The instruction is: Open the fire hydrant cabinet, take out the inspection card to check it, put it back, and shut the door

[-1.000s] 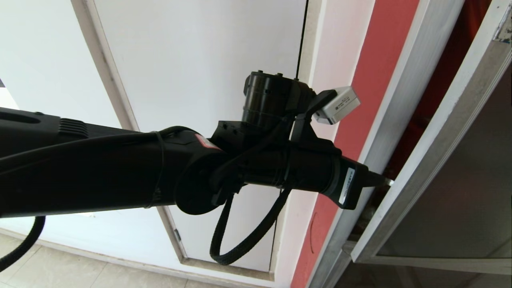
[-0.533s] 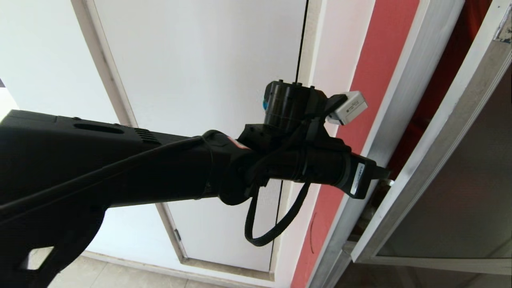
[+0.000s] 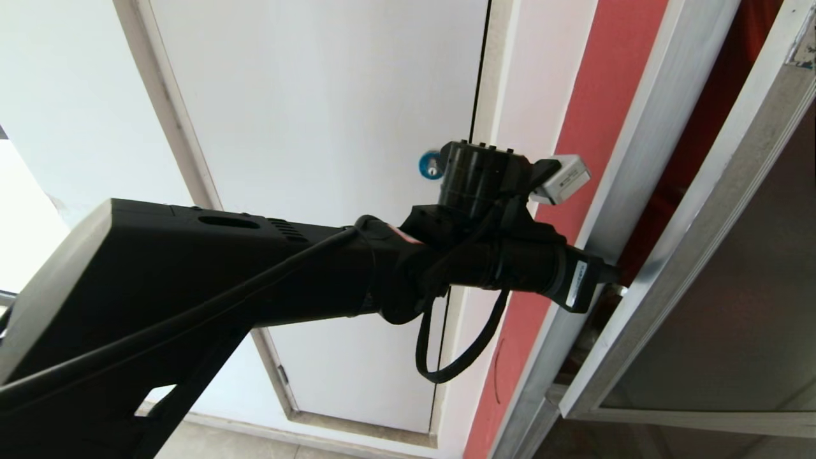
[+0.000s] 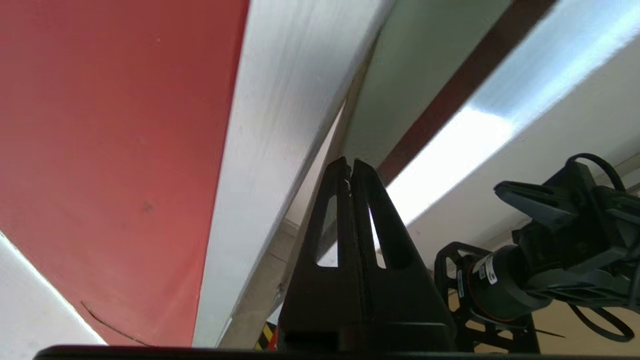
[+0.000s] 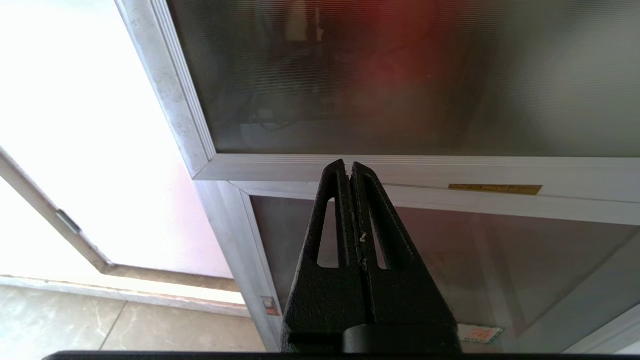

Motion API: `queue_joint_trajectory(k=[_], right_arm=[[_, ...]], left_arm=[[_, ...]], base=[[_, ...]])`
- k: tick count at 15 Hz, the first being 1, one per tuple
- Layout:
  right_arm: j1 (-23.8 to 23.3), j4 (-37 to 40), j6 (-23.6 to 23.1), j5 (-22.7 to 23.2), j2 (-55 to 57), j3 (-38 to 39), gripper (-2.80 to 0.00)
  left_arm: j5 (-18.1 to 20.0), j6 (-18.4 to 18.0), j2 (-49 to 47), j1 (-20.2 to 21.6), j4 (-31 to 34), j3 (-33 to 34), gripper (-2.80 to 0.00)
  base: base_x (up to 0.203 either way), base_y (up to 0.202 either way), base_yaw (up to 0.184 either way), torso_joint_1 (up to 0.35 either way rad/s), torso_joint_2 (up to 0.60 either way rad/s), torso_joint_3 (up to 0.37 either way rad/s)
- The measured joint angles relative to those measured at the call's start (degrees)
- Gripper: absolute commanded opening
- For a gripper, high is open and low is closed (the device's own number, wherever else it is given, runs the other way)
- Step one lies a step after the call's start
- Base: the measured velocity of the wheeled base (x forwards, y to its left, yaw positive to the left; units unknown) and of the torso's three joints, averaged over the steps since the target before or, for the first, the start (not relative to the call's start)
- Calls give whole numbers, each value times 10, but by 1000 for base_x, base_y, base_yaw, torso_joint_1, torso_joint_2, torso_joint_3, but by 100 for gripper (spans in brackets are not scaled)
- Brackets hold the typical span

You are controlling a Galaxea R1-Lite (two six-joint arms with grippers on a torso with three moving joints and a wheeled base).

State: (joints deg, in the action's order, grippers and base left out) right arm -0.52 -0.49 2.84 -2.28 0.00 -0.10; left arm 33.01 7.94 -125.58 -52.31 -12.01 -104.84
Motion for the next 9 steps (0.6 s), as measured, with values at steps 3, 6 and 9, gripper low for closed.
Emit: queue_joint_trajectory(k=[3,6,9], right_arm=[[0,0,0,0,0,0,-280],[0,0,0,0,0,0,-280],[0,0,0,0,0,0,-280]], left_arm=[[0,-1,-13,-2,0,-13,-280],[0,-2,-20,-4,1,-18,-280],[0,-2,-22,-16,1,-20,-280]], base=[[0,0,0,0,0,0],[0,0,0,0,0,0],[0,0,0,0,0,0]])
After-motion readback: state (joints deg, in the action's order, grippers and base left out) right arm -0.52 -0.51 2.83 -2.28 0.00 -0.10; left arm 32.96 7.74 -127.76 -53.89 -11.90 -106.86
